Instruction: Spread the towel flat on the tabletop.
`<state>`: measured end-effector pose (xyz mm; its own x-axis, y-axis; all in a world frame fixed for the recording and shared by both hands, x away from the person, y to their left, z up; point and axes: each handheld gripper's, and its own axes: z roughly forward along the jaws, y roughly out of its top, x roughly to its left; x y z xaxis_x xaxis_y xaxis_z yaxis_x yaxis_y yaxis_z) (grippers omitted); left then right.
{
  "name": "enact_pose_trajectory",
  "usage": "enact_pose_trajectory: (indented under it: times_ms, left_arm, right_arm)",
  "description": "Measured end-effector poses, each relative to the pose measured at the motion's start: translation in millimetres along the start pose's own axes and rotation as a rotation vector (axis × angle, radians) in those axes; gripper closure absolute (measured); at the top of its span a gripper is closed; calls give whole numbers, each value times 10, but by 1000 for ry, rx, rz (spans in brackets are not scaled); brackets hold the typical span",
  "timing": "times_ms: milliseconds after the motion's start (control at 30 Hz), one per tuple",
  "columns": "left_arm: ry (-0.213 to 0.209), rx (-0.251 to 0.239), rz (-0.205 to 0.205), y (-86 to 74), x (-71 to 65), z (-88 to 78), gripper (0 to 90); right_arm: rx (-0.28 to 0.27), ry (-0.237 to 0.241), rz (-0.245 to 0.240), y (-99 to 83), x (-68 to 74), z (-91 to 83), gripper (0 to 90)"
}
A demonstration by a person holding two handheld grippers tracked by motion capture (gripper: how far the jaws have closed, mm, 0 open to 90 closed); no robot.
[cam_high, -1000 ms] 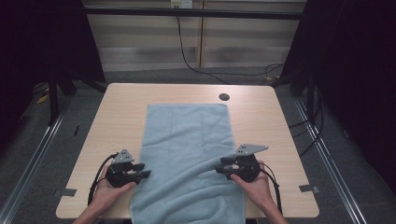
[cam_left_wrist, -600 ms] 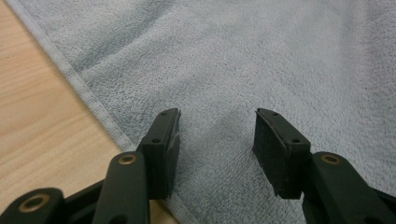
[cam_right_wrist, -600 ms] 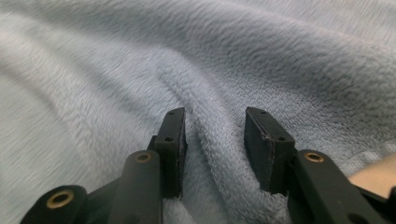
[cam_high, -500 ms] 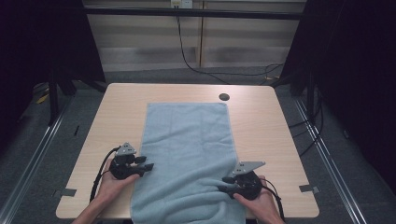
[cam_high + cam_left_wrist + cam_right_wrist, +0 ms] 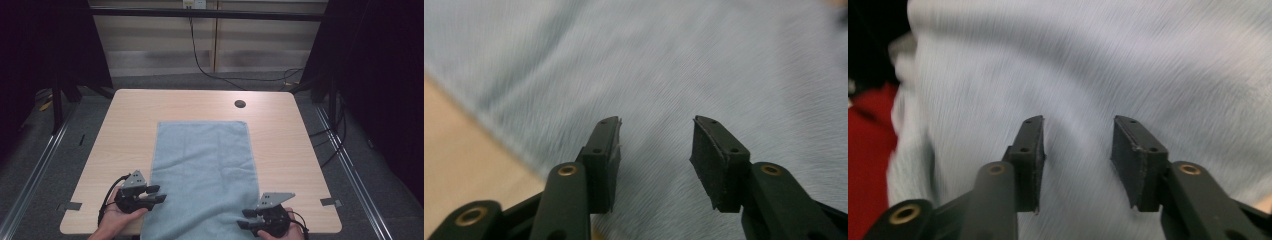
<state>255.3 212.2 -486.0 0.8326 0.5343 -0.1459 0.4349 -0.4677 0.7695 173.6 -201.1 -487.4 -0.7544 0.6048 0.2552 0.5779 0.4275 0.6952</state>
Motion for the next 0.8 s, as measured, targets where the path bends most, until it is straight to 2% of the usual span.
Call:
enact_pose_trajectory:
  times_ms: [100,167,267,300,333,367,400,433,500,533,567,633,700,800]
  left_arm:
    - [1,-30,-41,151,105,10,524]
    - [46,-18,-36,239,239,78,523]
    - [89,-8,-73,334,490,208,523]
    - [89,-18,-90,356,564,248,526]
    - [86,-16,-88,382,623,290,538]
    - [81,-23,-82,391,669,330,550]
    - [98,-25,-91,399,702,368,565]
    - [122,-19,-86,405,717,402,559]
    - [136,12,-71,400,724,466,543]
    - [150,28,-51,382,724,489,538]
    - [143,53,-41,360,723,516,534]
    - [132,41,-30,321,723,528,515]
    - [105,30,-58,308,726,518,506]
    - [84,20,-68,271,690,492,504]
  right_arm:
    - [-64,-21,12,156,-172,-44,534]
    - [-80,-41,16,274,-327,-19,519]
    - [-71,-92,19,475,-568,86,466]
    - [-75,-105,24,545,-657,129,456]
    - [-76,-114,26,614,-740,174,457]
    - [-69,-138,22,678,-820,227,454]
    - [-66,-162,25,730,-894,287,452]
    - [-56,-169,33,773,-967,354,451]
    - [-43,-194,35,812,-1067,482,452]
    - [-28,-194,42,815,-1098,539,451]
    - [-13,-195,48,807,-1105,580,449]
    - [-10,-202,35,777,-1083,598,441]
    - [-14,-184,46,735,-1048,570,443]
    - [4,-169,56,656,-984,487,446]
